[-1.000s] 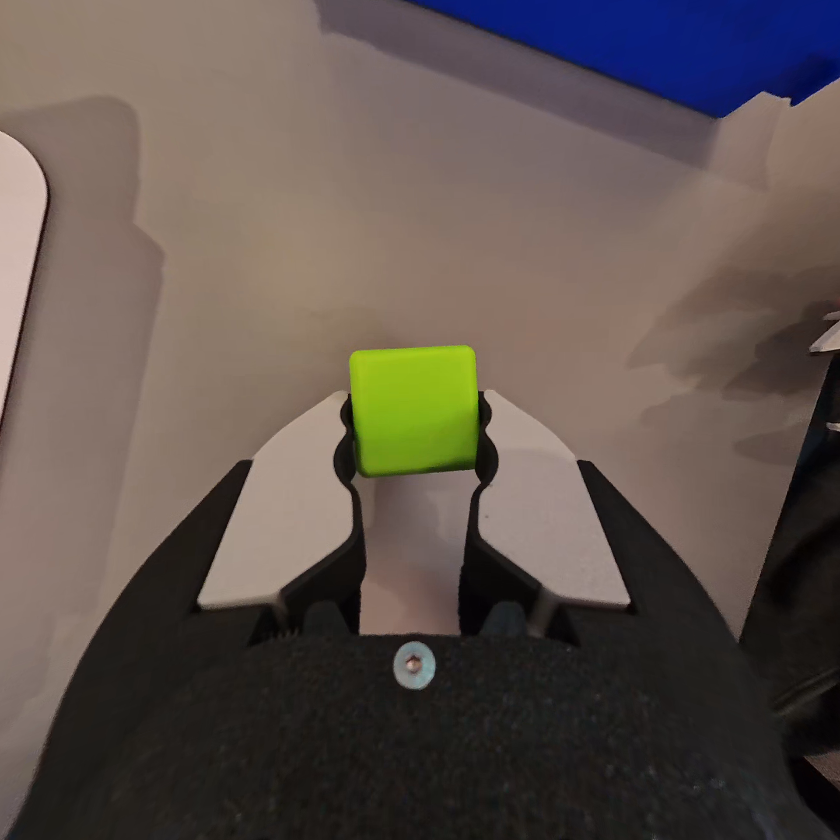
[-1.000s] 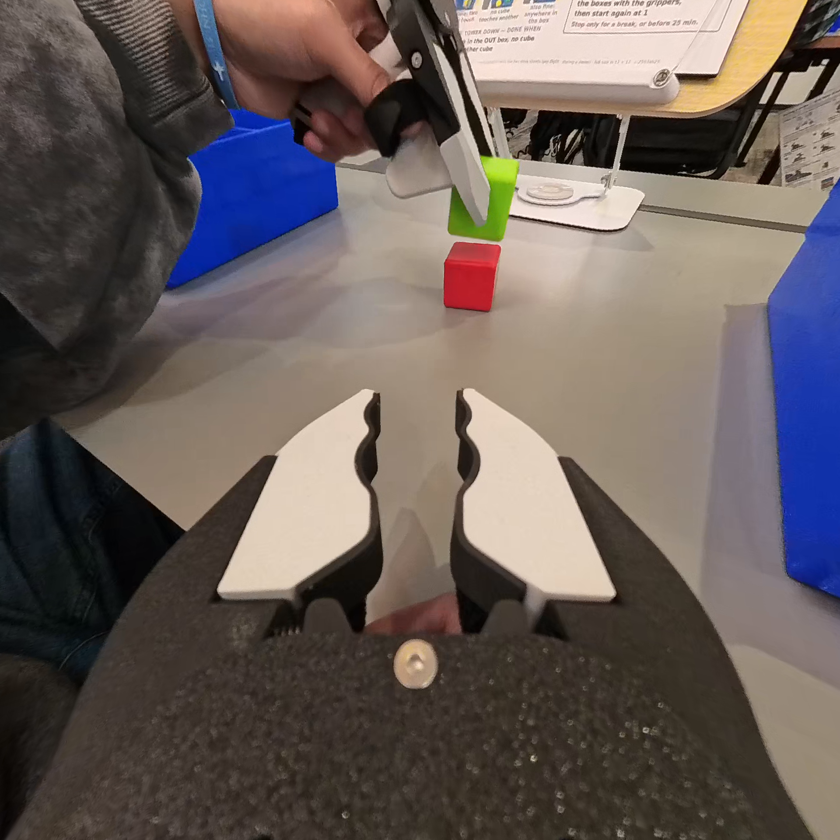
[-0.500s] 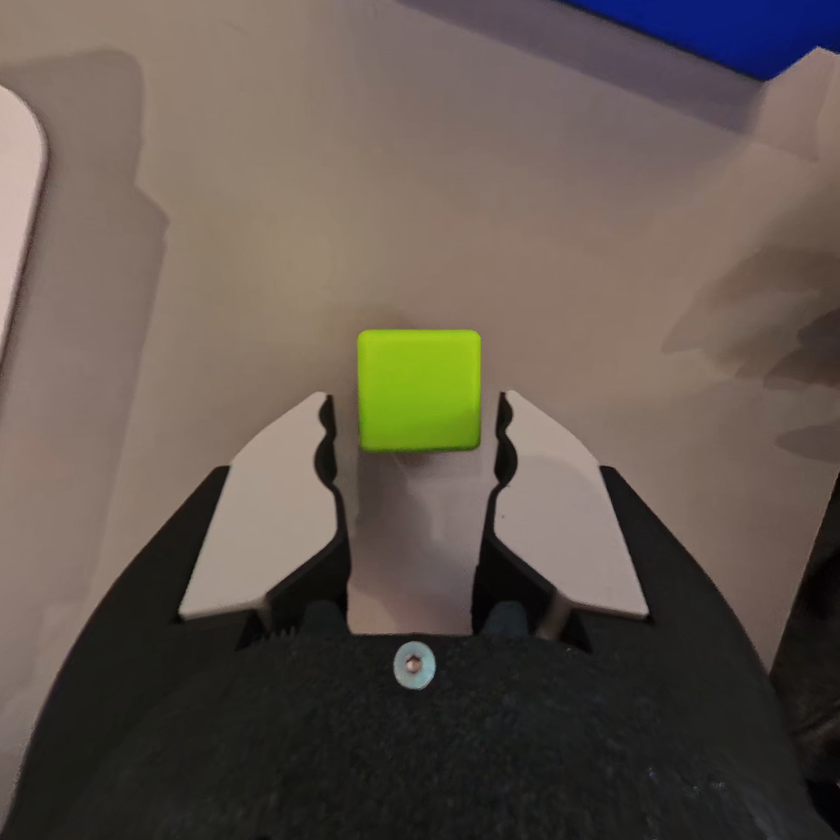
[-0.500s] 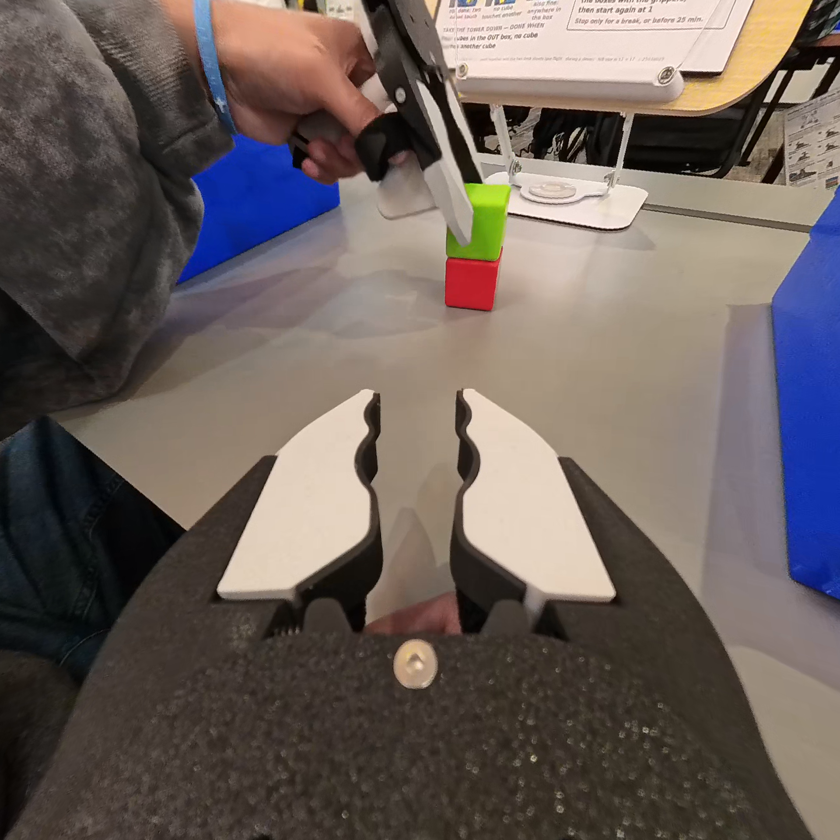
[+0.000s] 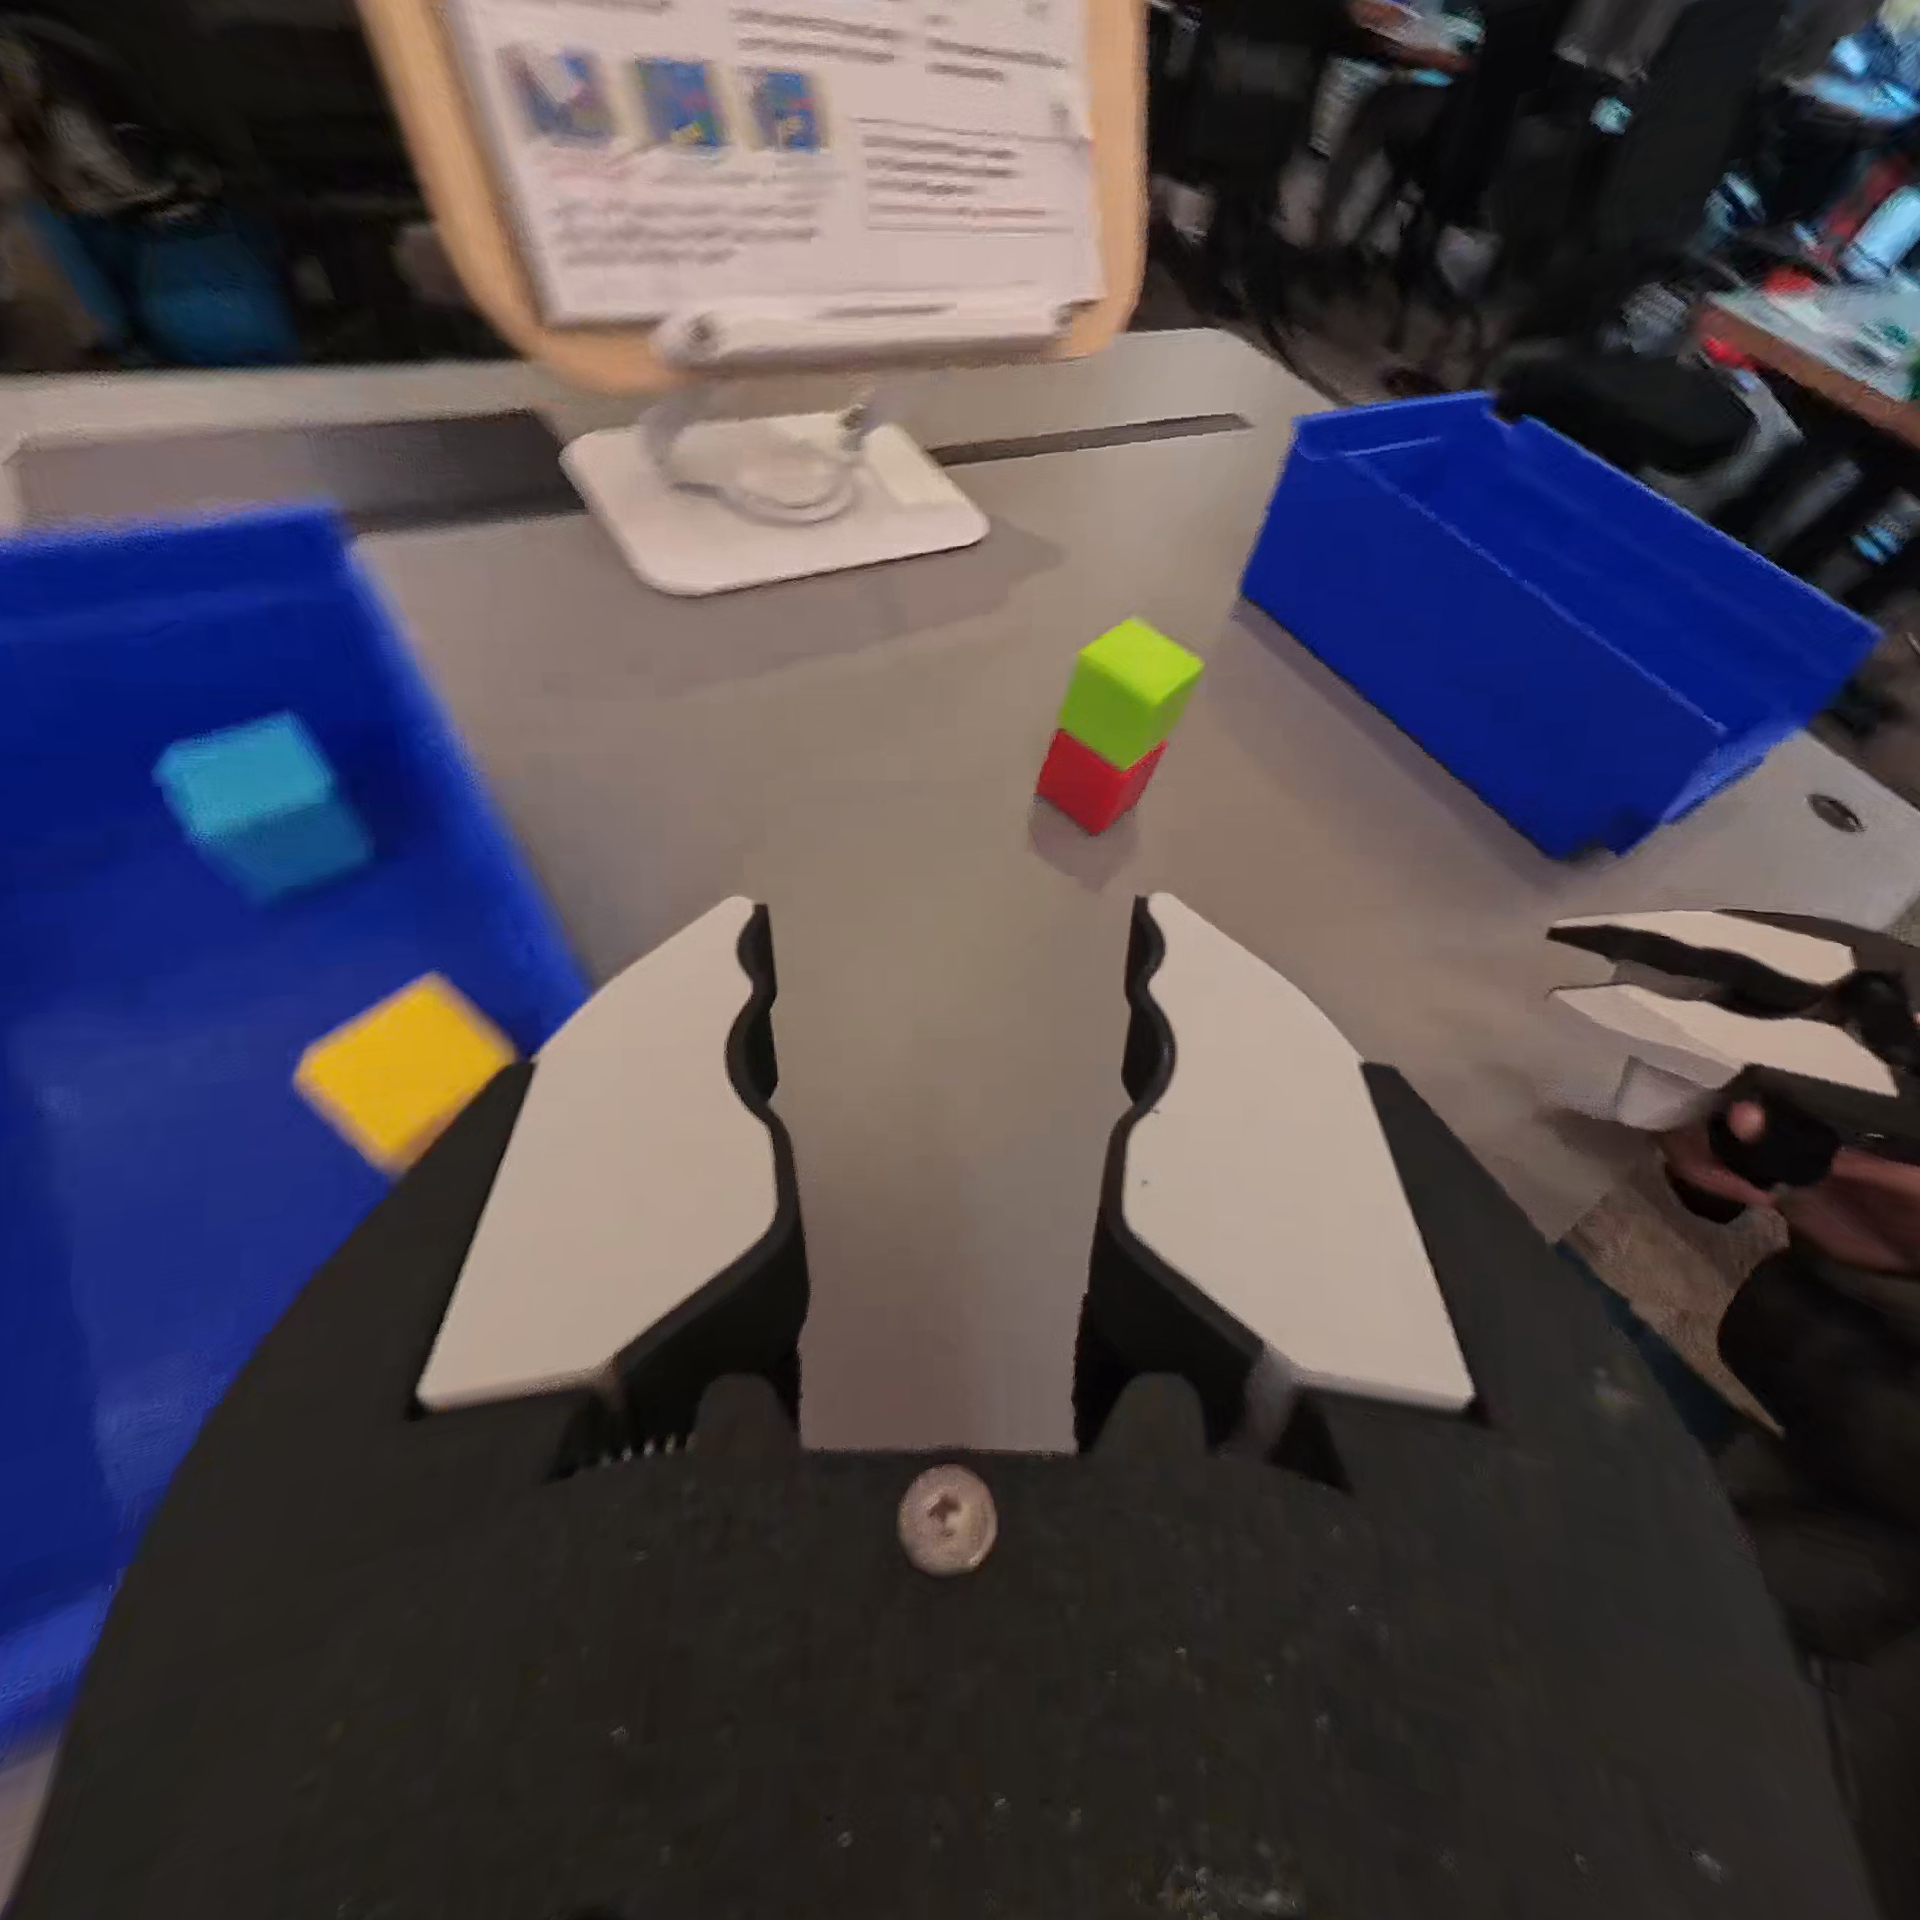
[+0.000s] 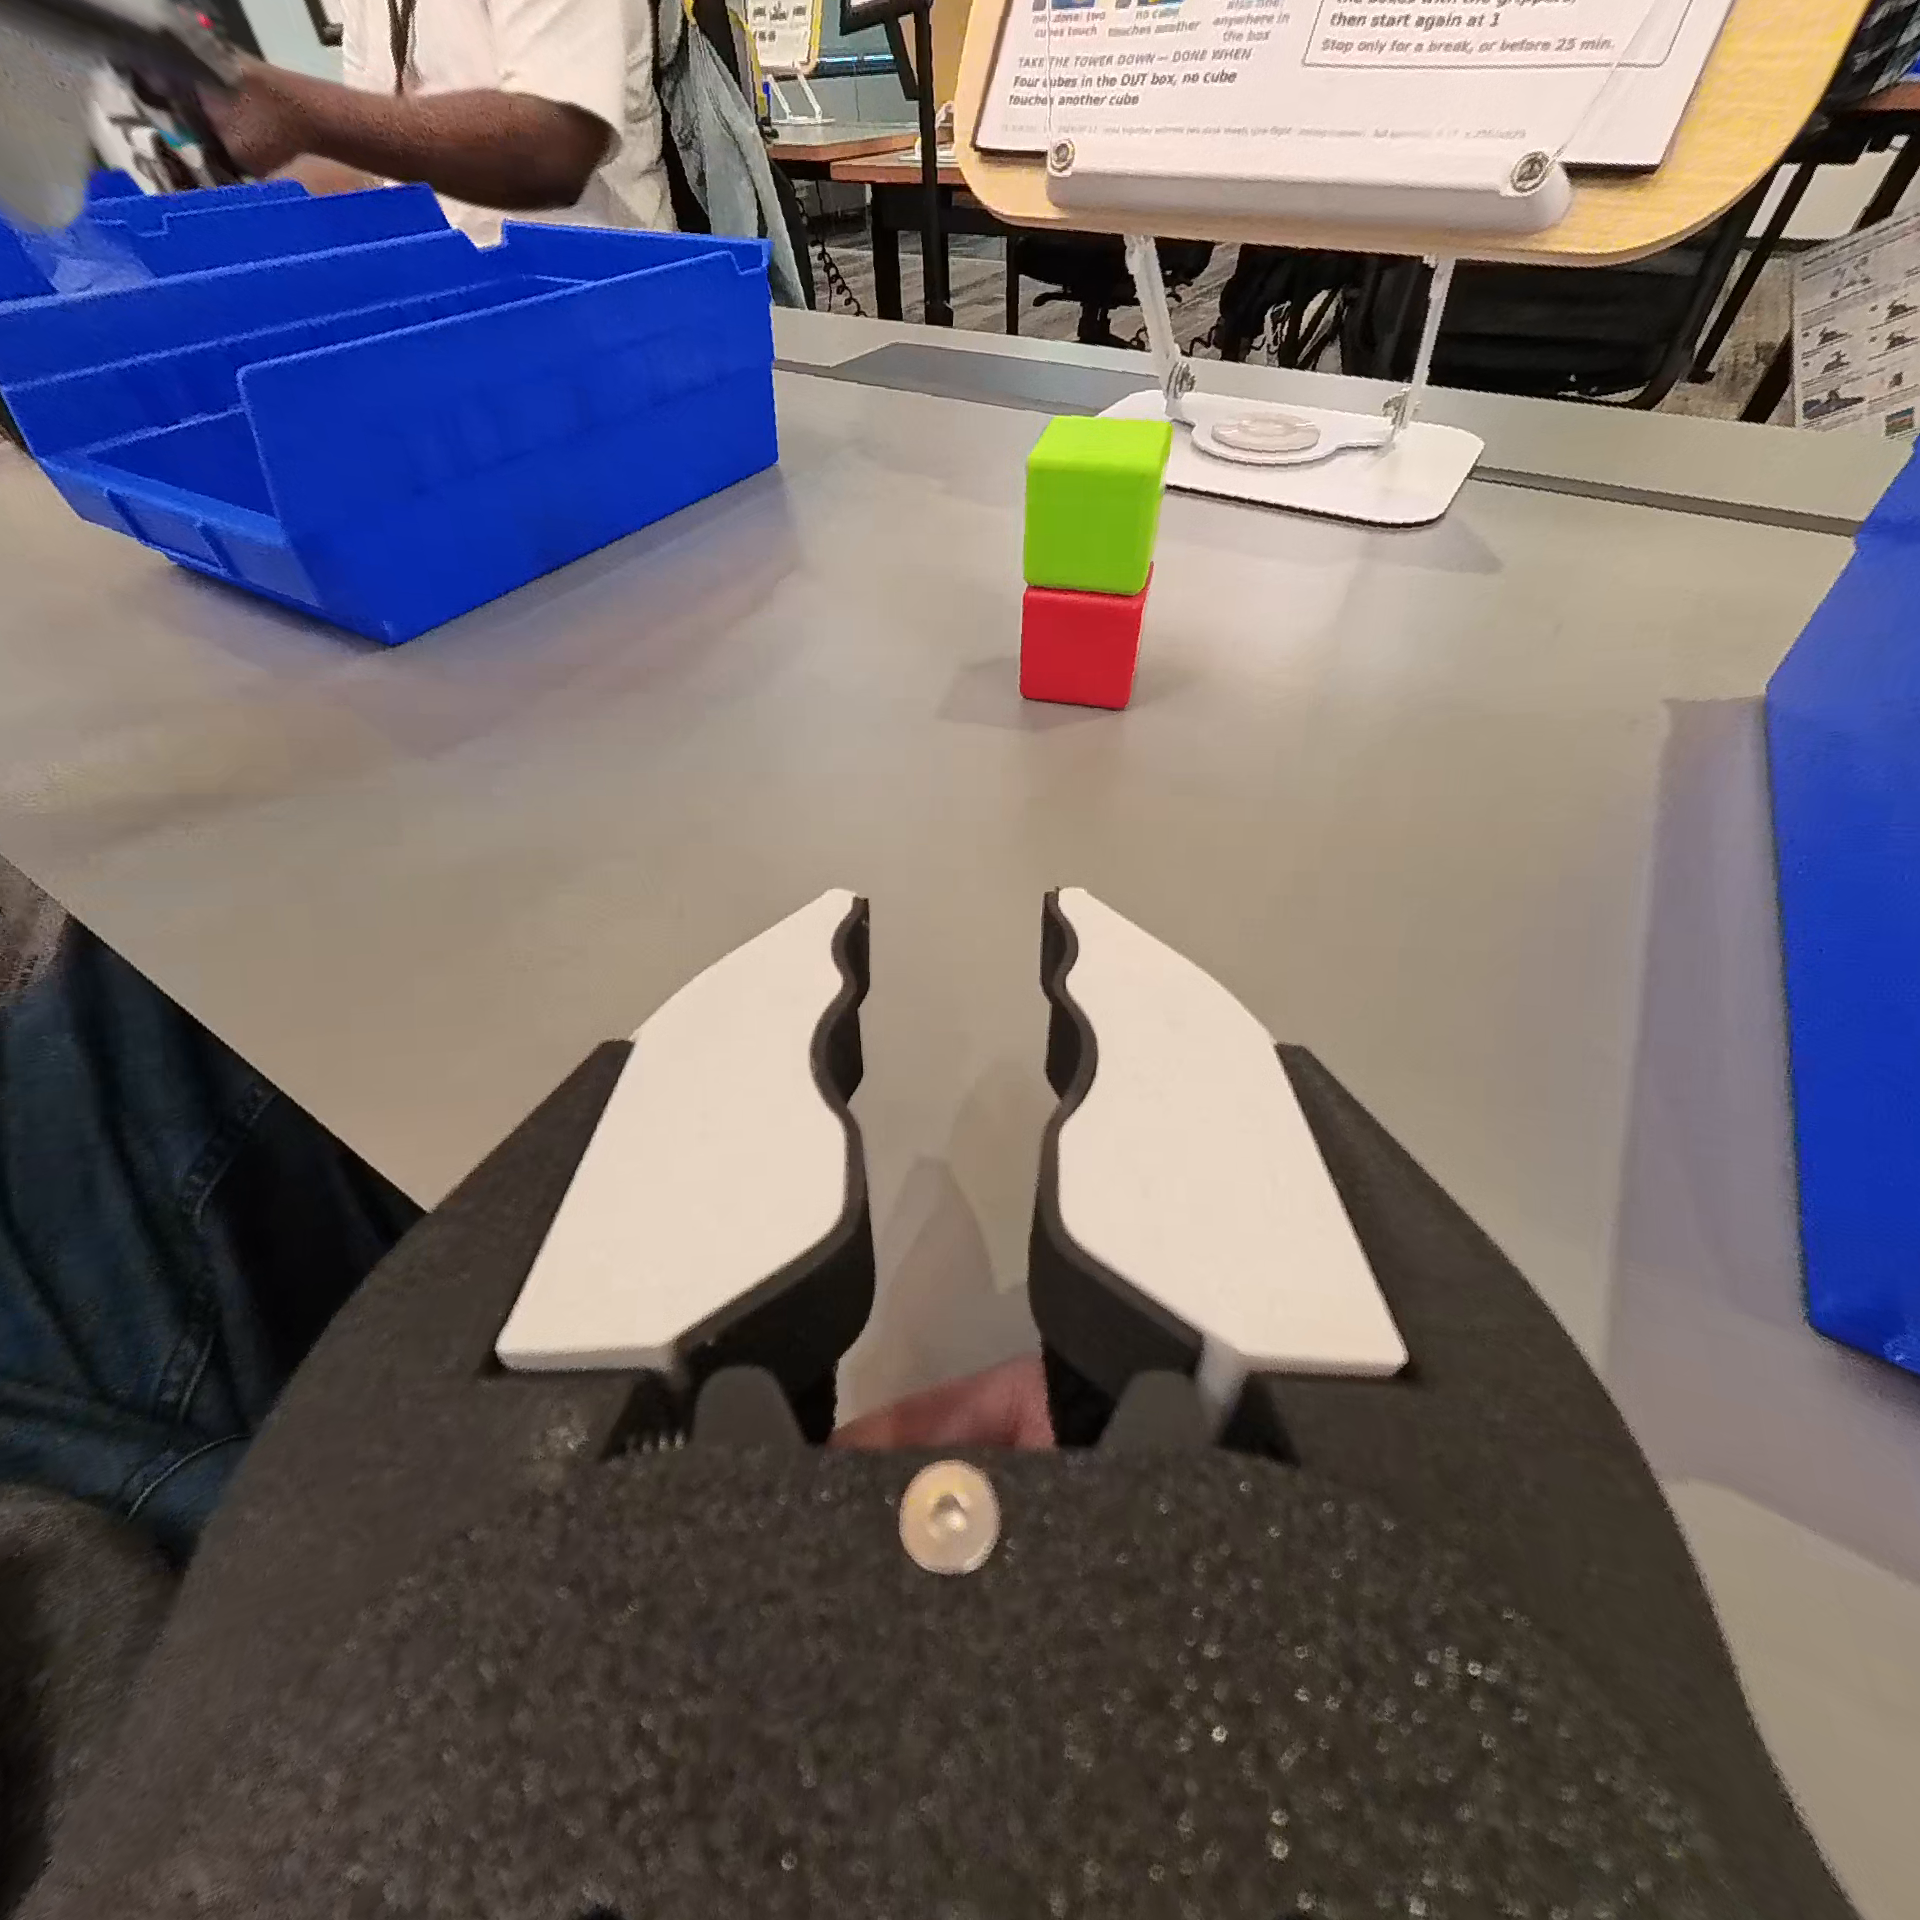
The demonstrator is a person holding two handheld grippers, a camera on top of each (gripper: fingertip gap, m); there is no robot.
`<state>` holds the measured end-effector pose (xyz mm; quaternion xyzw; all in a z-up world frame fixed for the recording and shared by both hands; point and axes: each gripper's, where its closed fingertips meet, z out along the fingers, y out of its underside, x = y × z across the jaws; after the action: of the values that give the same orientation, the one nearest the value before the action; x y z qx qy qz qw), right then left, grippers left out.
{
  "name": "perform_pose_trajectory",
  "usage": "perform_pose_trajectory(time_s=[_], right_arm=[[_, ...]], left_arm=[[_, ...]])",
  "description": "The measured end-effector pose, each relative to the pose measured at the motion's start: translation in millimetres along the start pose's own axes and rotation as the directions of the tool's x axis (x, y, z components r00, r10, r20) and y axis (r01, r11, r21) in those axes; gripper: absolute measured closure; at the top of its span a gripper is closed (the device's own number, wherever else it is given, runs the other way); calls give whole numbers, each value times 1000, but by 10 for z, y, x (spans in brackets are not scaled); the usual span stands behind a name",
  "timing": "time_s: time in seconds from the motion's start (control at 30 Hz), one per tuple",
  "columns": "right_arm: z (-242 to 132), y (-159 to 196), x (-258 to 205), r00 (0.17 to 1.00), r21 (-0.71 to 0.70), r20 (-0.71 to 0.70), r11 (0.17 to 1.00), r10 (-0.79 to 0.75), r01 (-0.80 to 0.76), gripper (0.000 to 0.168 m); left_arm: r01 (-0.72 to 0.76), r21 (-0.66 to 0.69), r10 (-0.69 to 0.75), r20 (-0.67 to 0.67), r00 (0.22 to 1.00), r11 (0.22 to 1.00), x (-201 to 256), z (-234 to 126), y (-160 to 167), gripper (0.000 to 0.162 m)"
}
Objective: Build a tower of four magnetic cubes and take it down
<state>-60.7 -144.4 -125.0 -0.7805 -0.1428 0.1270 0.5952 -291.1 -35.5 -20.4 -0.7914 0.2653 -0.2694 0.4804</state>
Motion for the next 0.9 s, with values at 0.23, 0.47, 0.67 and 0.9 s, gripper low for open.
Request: perform_pose_trajectory(time_s=[0.23,0.47,0.67,0.9], right_arm=[[16,4,4,1000,-5,-7,1000,-3,3,137],[16,8,0,1000,-6,-8,1000,-8,8,137],[16,9,0,1000,-6,-3,1000,-4,4,137],[22,12,-1,1000,-8,-10,1000,-17,17,137]], left_arm=[[194,-9,-188,210,960,981,-398,-600,992,92],[-91,-220,138,207,969,971,-766,-547,855,95],[-335,-400,370,12,929,853,-1208,-244,558,91],[-485,-614,502,-162,850,623,-1578,182,847,89]])
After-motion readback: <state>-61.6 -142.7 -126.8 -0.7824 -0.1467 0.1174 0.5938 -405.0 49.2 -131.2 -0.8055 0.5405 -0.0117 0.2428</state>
